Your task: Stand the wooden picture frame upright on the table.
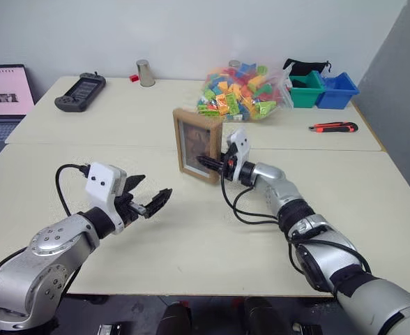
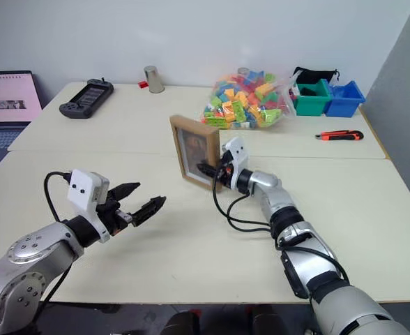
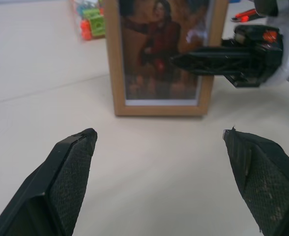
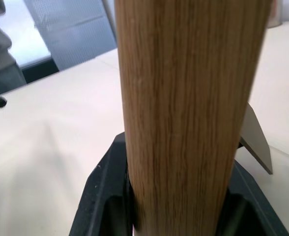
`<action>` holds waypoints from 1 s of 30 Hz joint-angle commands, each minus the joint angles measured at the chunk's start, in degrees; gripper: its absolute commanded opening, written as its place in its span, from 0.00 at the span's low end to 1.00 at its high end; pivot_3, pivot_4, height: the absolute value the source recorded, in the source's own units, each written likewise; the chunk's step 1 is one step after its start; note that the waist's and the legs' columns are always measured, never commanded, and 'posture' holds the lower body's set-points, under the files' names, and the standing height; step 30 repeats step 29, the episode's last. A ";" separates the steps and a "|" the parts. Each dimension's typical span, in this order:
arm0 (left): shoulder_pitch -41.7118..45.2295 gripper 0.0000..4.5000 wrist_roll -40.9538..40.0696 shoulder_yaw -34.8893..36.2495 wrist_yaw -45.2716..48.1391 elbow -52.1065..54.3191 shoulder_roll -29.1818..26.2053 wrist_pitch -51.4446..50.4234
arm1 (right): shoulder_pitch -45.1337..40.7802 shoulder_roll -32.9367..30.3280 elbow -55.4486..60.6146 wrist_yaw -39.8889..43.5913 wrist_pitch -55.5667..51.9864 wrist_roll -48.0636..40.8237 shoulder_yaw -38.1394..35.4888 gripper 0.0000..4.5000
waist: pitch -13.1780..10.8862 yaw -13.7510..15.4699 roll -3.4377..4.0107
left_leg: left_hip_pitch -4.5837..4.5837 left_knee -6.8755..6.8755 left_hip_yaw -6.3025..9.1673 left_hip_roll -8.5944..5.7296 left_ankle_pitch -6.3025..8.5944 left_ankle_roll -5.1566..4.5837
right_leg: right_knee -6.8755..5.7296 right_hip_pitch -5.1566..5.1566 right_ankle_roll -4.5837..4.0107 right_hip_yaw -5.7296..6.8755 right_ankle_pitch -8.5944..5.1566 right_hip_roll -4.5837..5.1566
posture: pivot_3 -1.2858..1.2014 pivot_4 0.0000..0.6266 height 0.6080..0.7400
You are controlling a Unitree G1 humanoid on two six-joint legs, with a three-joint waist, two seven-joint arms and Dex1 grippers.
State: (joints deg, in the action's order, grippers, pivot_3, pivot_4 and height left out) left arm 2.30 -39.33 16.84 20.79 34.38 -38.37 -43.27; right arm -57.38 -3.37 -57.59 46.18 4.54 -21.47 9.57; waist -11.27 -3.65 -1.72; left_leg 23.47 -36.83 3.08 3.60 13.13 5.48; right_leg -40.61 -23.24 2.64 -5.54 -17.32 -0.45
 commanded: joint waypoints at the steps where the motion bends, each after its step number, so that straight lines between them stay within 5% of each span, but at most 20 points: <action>1: -0.04 1.00 2.32 -0.13 0.89 0.08 -0.07 2.43 | 0.34 0.23 -0.88 -0.60 2.19 2.80 -2.40 0.44 | 0.00 -0.03 0.00 | 0.00 0.00 0.00 0.01 0.00 0.00 | 0.00 0.00 0.00 0.00 0.00 -0.01 | 0.52 0.24 1.00; 12: 2.52 1.00 4.58 -2.56 4.28 -3.41 -0.61 3.15 | 8.32 -2.32 11.21 1.22 -2.27 6.77 -3.07 0.99 | 0.00 -0.10 0.00 | 0.00 0.01 0.01 0.01 0.00 0.00 | -0.01 0.00 0.00 0.01 0.00 -0.02 | 0.52 0.24 1.00; 22: 4.62 1.00 5.26 -2.66 7.89 -8.71 -1.14 3.02 | 29.18 -21.72 49.50 4.42 -22.42 6.75 -3.01 0.99 | 0.00 0.53 0.00 | 0.11 0.03 0.04 0.00 0.01 0.00 | 0.22 0.03 0.01 0.01 -0.01 -0.03 | 0.52 0.24 1.00; 30: 6.38 1.00 2.65 -0.29 14.48 -12.13 -7.01 -0.67 | 31.88 -31.71 76.06 -2.22 -47.38 1.23 -9.03 0.99 | -0.01 0.03 0.02 | 0.10 0.03 0.07 0.05 0.01 -0.02 | 0.23 0.01 0.03 -0.04 -0.02 -0.13 | 0.52 0.24 1.00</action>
